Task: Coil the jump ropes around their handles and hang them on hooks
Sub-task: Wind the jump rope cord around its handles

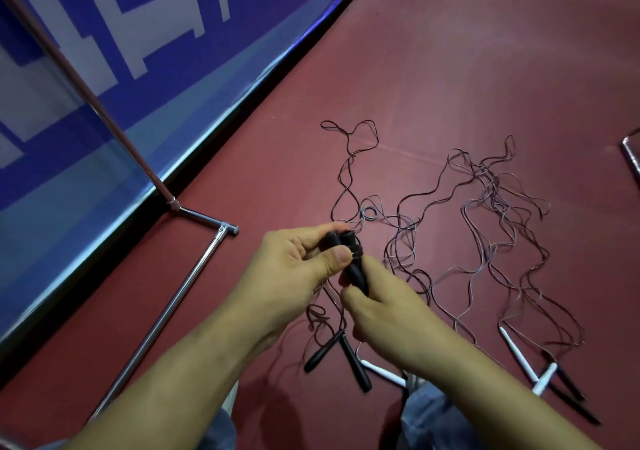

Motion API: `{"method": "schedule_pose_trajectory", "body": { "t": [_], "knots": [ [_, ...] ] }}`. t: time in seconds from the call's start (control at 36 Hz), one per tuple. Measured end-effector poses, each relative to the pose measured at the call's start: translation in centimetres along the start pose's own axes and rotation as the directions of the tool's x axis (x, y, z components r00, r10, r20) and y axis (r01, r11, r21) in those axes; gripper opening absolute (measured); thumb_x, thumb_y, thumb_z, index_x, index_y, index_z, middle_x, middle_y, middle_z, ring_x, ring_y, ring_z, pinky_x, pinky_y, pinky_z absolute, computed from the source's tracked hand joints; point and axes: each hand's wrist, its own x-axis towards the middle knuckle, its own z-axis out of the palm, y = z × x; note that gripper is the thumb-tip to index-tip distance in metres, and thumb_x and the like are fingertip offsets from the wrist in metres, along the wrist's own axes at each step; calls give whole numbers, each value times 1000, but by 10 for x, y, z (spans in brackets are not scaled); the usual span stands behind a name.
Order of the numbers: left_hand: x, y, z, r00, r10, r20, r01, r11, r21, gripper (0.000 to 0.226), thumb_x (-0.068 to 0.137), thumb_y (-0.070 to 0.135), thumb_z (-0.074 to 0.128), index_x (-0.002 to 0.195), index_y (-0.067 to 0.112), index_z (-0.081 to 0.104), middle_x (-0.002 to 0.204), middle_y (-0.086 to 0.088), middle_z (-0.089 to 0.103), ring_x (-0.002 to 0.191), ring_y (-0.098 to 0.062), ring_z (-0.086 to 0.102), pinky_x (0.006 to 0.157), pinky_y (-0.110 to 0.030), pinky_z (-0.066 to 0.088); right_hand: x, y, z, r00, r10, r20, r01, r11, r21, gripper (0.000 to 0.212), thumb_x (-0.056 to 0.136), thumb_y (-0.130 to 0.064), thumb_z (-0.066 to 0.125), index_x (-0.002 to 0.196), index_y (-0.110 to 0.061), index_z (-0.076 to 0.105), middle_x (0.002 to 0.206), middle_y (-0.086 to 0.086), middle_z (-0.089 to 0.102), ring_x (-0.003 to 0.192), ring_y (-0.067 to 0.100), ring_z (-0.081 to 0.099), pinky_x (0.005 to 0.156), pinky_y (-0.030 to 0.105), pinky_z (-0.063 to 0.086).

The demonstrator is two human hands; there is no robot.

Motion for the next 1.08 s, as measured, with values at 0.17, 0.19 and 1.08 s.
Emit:
{"method": "schedule_pose_trajectory", "body": {
  "t": [0.17,0.19,1.08],
  "knots": [
    [-1,-1,5,999,27,-27,-25,996,80,31,90,-2,69,108,23,72,97,4,79,90,-2,69,81,-12,51,1,3,8,991,-33,-130,35,999,14,13,90,-33,53,83,-22,52,55,-12,51,50,8,41,53,30,37],
    [-1,0,5,1000,25,-19,-23,996,91,31,90,-2,69,110,23,72,97,4,79,90,-1,69,82,-12,50,1,3,9,987,-44,-156,47,999,17,17,91,-34,50,81,-20,51,53,-12,50,49,9,39,51,30,35],
    [3,12,-17,995,27,101,-23,999,-39,35,90,7,67,125,10,71,97,-9,75,70,-15,52,61,-17,44,-12,-15,-1,993,-104,-65,121,779,615,38,107,-31,48,71,-29,61,65,11,39,45,14,27,45,22,23]
  ]
}}
